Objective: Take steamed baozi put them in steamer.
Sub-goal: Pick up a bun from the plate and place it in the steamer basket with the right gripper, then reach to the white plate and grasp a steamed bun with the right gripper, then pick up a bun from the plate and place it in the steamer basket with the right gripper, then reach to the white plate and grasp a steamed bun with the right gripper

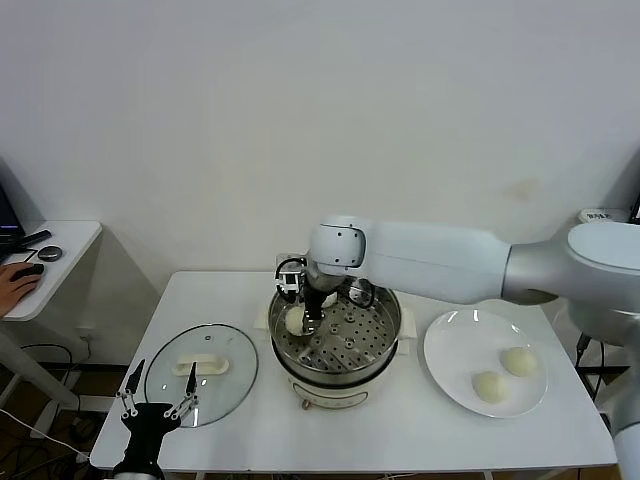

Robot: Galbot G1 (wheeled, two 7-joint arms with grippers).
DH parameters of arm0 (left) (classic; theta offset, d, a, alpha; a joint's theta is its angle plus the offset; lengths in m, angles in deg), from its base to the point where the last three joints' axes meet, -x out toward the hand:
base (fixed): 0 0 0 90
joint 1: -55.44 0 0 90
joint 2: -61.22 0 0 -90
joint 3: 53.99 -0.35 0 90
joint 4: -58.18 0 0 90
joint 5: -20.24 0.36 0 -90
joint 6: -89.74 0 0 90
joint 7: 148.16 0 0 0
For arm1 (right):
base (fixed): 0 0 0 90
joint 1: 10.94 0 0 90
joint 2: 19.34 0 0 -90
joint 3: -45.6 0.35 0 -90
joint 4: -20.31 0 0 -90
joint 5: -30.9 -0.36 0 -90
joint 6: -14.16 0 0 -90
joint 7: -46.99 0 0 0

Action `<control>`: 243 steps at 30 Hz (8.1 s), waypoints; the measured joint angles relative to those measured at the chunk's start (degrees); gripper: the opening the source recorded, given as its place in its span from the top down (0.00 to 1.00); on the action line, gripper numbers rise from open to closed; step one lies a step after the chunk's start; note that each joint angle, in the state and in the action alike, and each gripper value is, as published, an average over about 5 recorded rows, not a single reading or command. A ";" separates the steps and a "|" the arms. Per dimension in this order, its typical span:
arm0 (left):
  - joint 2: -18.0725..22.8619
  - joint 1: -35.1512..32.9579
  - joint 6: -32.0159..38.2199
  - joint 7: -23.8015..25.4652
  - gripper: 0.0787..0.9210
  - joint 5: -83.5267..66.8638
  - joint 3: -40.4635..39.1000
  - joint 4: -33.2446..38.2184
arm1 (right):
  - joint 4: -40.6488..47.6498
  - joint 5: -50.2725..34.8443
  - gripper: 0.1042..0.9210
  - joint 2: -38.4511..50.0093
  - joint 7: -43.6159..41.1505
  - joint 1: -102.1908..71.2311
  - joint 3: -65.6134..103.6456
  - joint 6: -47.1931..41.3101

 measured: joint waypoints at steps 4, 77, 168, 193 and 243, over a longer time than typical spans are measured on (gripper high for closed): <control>-0.05 -0.13 0.17 -0.01 0.12 0.00 -0.03 0.12 | 0.96 0.00 0.39 -0.89 0.14 -0.78 0.04 -0.14; 0.28 -0.24 0.27 0.19 0.12 1.36 0.71 -0.87 | -8.86 45.24 0.15 48.34 -18.77 -40.20 34.61 28.38; 1.06 -0.08 2.29 0.16 0.12 0.51 3.59 -0.72 | -12.49 44.02 0.25 11.78 -18.58 -0.28 3.22 67.17; -0.47 1.35 2.21 0.29 0.12 1.12 1.41 -0.49 | -22.03 36.36 0.12 42.23 -21.33 1.58 10.63 37.35; 0.20 0.38 2.15 0.29 0.12 1.37 1.96 -0.85 | 7.30 52.87 0.21 43.49 -16.32 -46.47 50.07 30.33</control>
